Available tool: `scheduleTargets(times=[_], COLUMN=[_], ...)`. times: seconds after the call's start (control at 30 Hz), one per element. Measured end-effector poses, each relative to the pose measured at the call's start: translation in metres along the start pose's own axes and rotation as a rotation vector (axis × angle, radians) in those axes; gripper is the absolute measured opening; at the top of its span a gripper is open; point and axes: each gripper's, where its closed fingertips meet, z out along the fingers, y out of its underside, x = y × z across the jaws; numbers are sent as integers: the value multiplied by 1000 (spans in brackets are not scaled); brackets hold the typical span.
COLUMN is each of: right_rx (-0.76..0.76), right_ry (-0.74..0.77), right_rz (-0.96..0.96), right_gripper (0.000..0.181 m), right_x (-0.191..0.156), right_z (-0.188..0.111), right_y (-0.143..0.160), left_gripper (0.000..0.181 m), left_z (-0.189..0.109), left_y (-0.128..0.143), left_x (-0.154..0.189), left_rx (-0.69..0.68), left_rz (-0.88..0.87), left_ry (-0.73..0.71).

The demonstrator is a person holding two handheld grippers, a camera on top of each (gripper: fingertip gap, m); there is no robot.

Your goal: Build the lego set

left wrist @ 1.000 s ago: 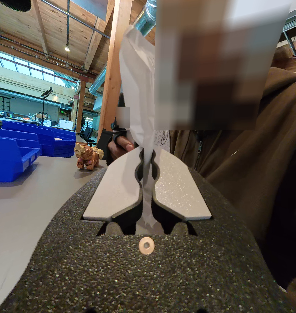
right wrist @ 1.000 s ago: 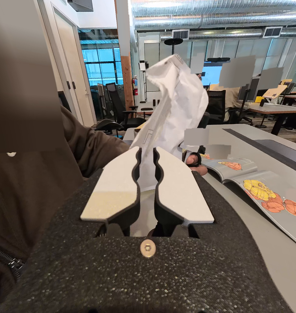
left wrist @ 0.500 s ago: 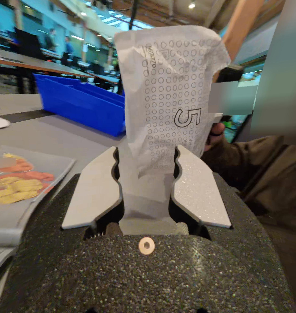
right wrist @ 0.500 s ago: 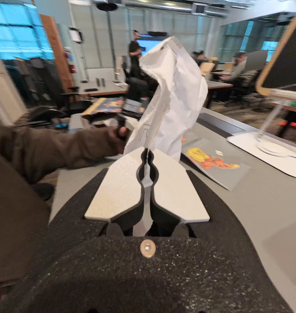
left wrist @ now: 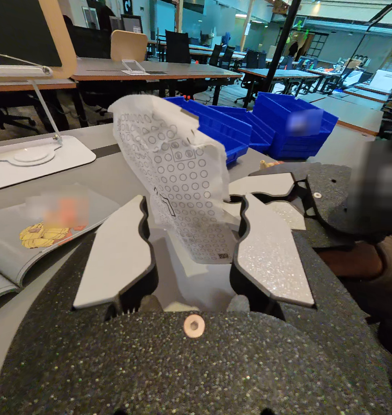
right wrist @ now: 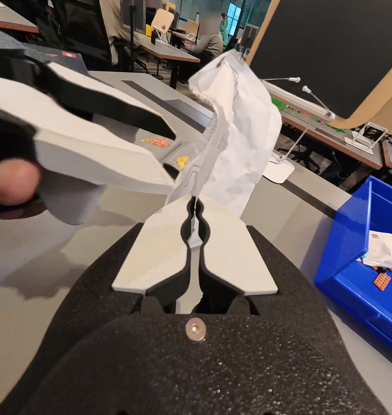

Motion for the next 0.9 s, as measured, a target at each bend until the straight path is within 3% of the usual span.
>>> scheduleTargets(times=[0.13,0.23,0.43,0.6,0.9], right_rx=[-3,2,-1,-22,-25], right_ry=[23,38,33,45,180], right_rz=[-57,-92,-85,-98,-220], right_gripper=[0,0,0,0,0], right_x=[-9,-14,-12,-1,24], right_z=[1,1,4,8,11], right_y=[0,-2,-4,-5,-12], left_gripper=[77,65,14,2,0], left_z=[0,-3,-7,-3,6], left_y=[8,14,22,27,34], left_x=[1,-7,-15,-32,-55], left_rx=[-53,-79,-107,-181,-236], left_rz=[-28,-24,44,121,52], left_ry=[4,-45,-60,-154,-227])
